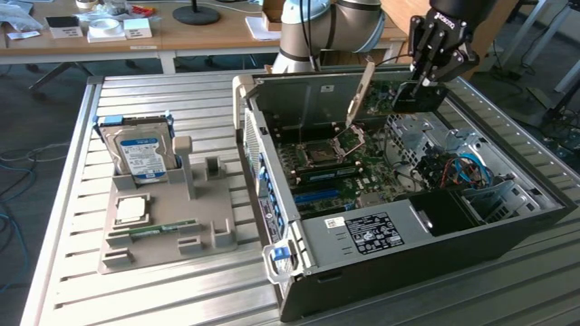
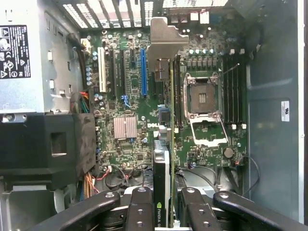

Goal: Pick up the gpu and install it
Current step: 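Insert the gpu into the slot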

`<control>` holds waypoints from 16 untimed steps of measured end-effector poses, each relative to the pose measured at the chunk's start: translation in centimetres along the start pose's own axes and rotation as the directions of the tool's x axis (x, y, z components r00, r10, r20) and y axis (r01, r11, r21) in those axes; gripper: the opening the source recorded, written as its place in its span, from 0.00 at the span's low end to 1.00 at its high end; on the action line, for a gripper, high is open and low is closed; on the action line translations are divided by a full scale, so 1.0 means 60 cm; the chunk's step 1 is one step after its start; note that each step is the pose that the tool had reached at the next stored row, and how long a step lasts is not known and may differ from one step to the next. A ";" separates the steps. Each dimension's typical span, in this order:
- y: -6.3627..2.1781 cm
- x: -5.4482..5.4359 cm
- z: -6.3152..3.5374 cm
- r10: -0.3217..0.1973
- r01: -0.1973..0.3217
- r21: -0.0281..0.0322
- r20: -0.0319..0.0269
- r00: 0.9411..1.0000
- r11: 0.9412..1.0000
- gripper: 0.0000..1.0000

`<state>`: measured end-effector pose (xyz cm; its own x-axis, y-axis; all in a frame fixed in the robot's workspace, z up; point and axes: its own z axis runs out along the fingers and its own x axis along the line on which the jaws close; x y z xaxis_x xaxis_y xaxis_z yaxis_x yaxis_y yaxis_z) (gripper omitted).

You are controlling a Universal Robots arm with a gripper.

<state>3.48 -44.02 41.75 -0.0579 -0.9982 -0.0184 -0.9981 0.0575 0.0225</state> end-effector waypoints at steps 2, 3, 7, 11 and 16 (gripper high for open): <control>0.001 0.000 0.003 -0.009 0.009 0.005 0.000 1.000 1.000 0.27; 0.001 0.000 0.004 -0.014 0.014 0.007 0.000 1.000 1.000 0.27; 0.003 0.000 0.011 -0.032 0.032 0.013 0.000 0.999 0.999 0.27; 0.007 0.001 0.020 -0.045 0.045 0.020 0.000 0.999 0.999 0.27; 0.016 0.002 0.032 -0.057 0.057 0.025 -0.001 0.998 0.998 0.27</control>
<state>2.48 -44.02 39.85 -0.0012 -0.9998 -0.0191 -1.0000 0.0013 -0.0036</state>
